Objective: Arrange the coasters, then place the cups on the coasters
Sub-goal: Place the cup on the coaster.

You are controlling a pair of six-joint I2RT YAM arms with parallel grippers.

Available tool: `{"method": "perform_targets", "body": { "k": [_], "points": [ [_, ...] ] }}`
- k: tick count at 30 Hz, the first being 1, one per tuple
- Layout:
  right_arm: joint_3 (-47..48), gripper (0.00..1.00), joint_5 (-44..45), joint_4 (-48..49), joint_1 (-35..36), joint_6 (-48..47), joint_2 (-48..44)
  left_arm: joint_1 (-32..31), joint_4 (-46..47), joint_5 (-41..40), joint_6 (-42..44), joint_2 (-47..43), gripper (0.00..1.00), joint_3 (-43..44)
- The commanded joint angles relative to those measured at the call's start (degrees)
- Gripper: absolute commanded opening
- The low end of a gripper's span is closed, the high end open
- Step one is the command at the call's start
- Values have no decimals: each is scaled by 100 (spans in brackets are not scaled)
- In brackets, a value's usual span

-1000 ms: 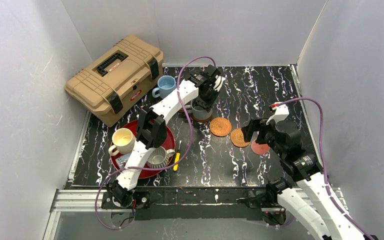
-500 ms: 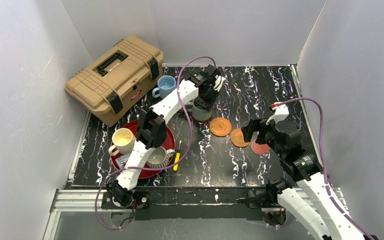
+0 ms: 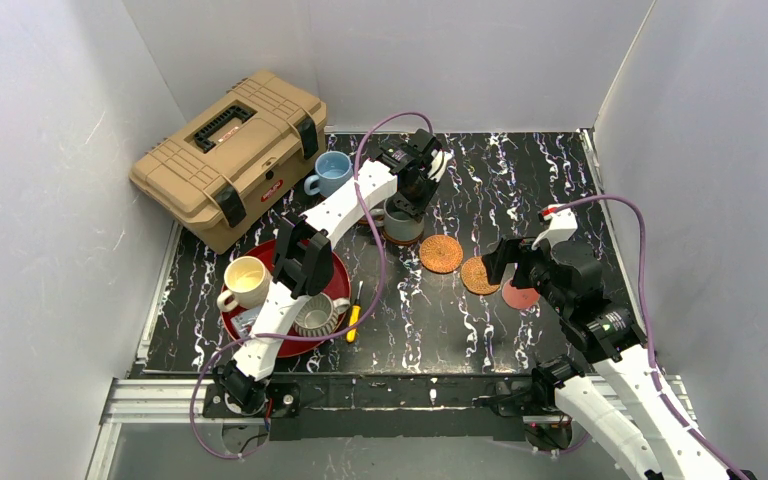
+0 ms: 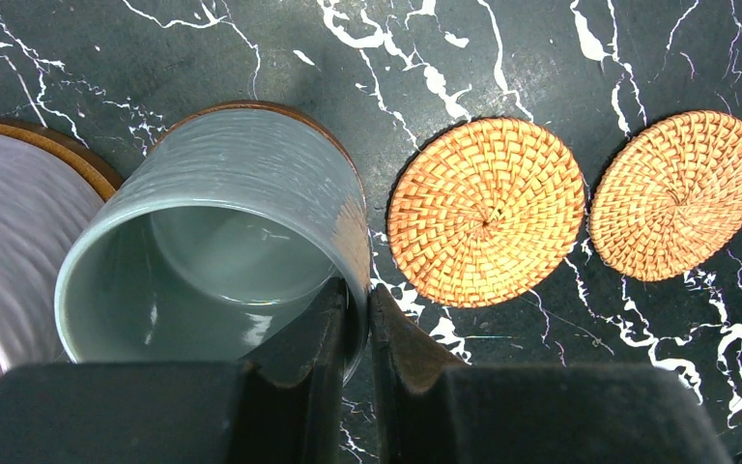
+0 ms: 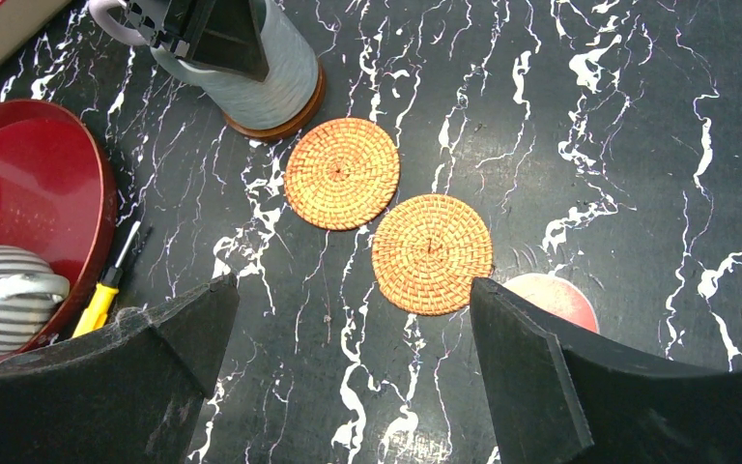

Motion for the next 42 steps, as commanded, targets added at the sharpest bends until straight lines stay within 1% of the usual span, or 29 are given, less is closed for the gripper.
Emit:
{"method": "perform_targets", "body": {
  "k": [1, 2, 6, 14, 15, 18, 29, 42],
  "points": [
    [-31, 98, -8, 233, 31, -17, -25, 41, -196, -209, -40, -238, 9, -10],
    [-35, 99, -1, 233, 31, -15, -17, 44, -195, -216, -41, -239, 8, -10],
    [-40, 98, -25, 242, 31, -22, -8, 41, -196, -225, -46, -236, 0, -2],
    [-37, 98, -38, 240, 31, -22, 10, 44, -242, -263, -65, -263, 0, 44],
    [-39, 98, -40, 241, 31, -18, 9, 40, -258, -432, -65, -269, 0, 61],
    [-40, 98, -44, 241, 31, -14, 13, 39, -303, -530, -51, -262, 0, 109],
    [-40, 98, -65, 237, 31, -14, 26, 39, -373, -631, -128, -281, 0, 163],
    [-57, 98, -93, 233, 31, 13, 8, 39, -504, -798, -537, -256, 0, 300]
  ]
}}
